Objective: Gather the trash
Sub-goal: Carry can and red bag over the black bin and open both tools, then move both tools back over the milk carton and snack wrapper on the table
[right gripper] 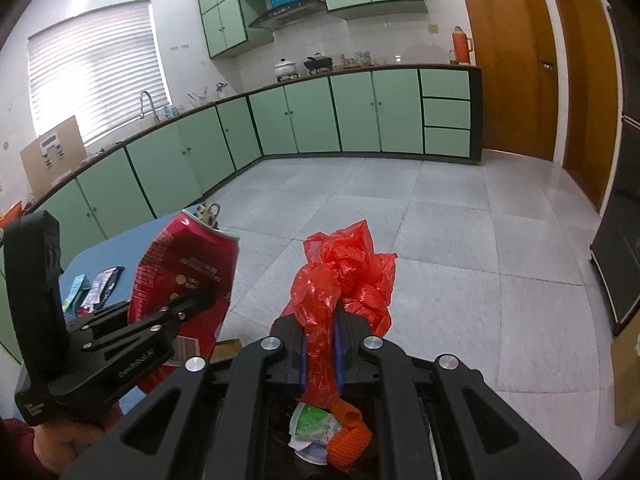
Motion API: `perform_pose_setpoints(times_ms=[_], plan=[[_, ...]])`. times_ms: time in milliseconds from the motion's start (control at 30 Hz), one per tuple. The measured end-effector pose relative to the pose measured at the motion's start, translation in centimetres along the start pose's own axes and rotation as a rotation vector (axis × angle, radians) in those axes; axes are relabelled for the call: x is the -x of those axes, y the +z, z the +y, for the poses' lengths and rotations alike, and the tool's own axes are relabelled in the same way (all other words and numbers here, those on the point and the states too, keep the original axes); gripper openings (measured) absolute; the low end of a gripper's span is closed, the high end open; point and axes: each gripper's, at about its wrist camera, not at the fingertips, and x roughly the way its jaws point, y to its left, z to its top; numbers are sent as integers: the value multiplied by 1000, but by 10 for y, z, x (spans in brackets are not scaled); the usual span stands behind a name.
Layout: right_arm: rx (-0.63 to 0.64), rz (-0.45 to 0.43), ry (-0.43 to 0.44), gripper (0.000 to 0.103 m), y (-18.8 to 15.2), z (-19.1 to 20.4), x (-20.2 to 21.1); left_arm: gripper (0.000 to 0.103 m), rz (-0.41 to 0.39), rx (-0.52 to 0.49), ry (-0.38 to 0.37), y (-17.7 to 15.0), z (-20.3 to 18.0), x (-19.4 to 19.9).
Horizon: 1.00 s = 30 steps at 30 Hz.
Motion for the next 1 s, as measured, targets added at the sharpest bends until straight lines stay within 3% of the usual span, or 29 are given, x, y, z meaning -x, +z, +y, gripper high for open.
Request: perform_pose_setpoints(times_ms=[100,400,467,533,633,767,1000], plan=[[-9,21,2,16,-3,-5,-6,33,15,12,9,3,2,-5],[-42,38,-18,35,-6,-17,-14,36,2,39,27,9,9,-1],[-47,28,-30,44,-4,-19,-12,39,-8,47,36,11,13,3],[-50,15,-40,63,-3,-18,-9,47,-21,54,48,12,17,8],[-50,-12,-53,80,0,-14,-4,61,-46,61,72,15,25,19],[-33,-40,-42,87,5,2,-3,73,-81,75,121,19,46,41],[16,-69,41,96,18,50,-13,80,-141,125,273,19,105,90]])
